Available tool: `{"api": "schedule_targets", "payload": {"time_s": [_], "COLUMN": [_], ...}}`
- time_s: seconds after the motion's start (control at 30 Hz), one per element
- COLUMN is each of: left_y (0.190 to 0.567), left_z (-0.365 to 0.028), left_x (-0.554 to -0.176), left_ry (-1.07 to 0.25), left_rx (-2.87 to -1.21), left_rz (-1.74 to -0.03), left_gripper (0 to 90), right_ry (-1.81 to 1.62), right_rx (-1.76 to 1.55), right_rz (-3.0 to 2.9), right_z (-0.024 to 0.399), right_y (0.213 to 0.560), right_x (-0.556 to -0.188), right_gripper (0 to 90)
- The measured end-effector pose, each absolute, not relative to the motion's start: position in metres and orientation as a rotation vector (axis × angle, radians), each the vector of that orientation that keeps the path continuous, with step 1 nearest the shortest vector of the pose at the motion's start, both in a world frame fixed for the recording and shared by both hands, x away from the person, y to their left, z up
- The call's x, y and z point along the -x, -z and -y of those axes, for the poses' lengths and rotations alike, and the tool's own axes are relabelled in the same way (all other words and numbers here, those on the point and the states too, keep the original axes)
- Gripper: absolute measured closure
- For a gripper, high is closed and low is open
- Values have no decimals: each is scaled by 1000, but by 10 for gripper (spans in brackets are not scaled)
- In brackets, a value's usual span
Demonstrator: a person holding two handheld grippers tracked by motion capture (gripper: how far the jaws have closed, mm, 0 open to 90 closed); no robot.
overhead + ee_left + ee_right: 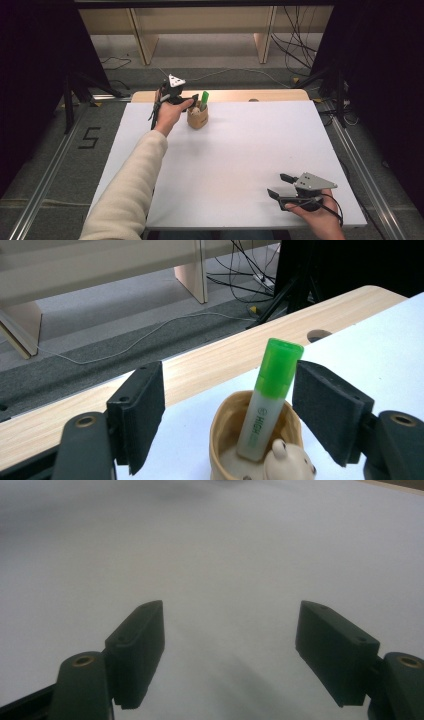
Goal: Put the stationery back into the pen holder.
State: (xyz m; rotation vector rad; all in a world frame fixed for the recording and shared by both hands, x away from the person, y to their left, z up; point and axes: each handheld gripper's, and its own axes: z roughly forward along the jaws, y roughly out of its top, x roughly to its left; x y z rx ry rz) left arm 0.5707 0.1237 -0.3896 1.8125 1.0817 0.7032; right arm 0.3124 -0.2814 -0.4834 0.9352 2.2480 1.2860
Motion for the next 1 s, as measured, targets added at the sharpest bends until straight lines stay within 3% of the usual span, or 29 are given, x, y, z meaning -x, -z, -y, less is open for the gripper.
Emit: {"api": "schedule_targets", "payload": {"time_s": [1.0], "left_y": [378], "left_z": [-128], "left_x": [-510], "left_ry": [-702], "left_rx": [-1935], "left_rz": [-1022], "left_gripper": [266], "right_ry": [-1289], "right_rx": [-938], "right_rz": [-2249], "right_z": [281], "right_y": [483], "right_x": [-312], "right_gripper": [284]}}
